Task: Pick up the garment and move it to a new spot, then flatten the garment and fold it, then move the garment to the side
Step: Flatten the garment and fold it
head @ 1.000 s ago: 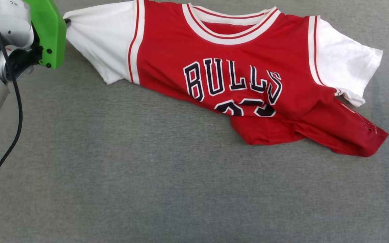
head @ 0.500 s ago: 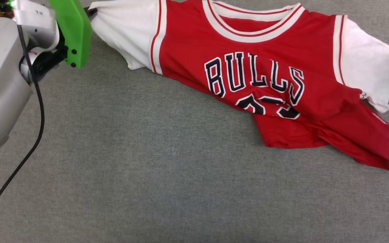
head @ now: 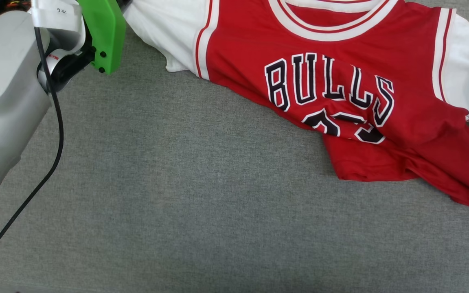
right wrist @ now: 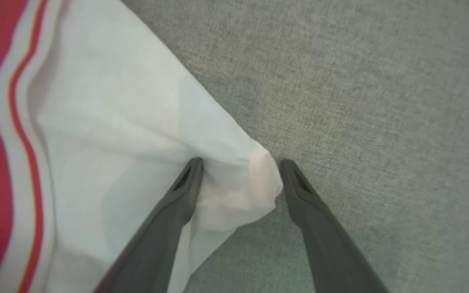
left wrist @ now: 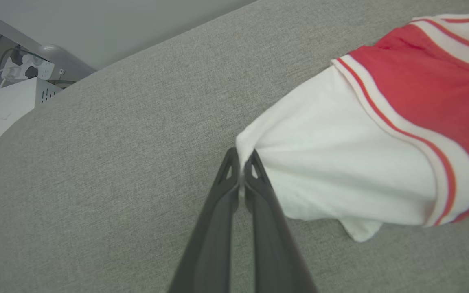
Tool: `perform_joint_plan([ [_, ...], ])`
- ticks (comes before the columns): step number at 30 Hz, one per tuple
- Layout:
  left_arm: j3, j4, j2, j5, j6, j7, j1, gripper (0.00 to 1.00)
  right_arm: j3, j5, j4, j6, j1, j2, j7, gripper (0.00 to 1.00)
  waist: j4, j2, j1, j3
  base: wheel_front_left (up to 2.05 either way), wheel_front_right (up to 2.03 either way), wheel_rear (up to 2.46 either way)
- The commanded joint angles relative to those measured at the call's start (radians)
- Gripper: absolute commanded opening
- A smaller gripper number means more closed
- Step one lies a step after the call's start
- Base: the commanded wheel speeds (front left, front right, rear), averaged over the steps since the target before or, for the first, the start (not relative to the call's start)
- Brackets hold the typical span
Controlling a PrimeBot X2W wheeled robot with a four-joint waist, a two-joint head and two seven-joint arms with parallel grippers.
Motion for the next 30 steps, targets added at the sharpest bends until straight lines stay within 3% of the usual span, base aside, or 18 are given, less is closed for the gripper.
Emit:
perform_joint_plan([
  [1,-0.003,0.008,-0.001,0.006,-0.002,-0.010,-0.013,0.00,0.057,0.027,0.044,-0.001,0.054,0.042,-0.008,0.08,-0.008,0.0001,0.0001,-0.008,0.00,0.00,0.00],
  [2,-0.005,0.012,0.001,0.006,-0.002,-0.019,-0.010,0.00,0.060,0.033,0.042,-0.001,0.050,0.040,-0.034,0.00,-0.011,0.0001,0.0001,-0.014,0.00,0.00,0.00],
  [12,-0.016,0.023,0.008,0.035,-0.002,-0.169,-0.005,0.00,0.079,0.068,-0.077,-0.001,-0.001,-0.047,-0.386,0.00,-0.050,0.0001,0.0001,-0.172,0.00,0.00,0.00],
  [17,0.009,-0.047,0.023,0.069,0.025,-0.257,-0.035,0.00,0.059,0.071,-0.150,-0.001,-0.005,-0.089,-0.518,0.00,-0.062,0.0001,0.0001,-0.231,0.00,0.00,0.00],
  [24,0.047,-0.191,0.063,0.109,0.082,-0.309,-0.092,0.00,-0.034,0.018,-0.235,-0.001,-0.039,-0.080,-0.645,0.00,-0.084,0.0001,0.0001,-0.294,0.00,0.00,0.00],
  [30,0.075,-0.258,0.062,0.127,0.120,-0.308,-0.161,0.00,-0.104,-0.040,-0.288,-0.001,-0.111,-0.049,-0.630,0.00,-0.097,0.0001,0.0001,-0.315,0.00,0.00,0.00],
])
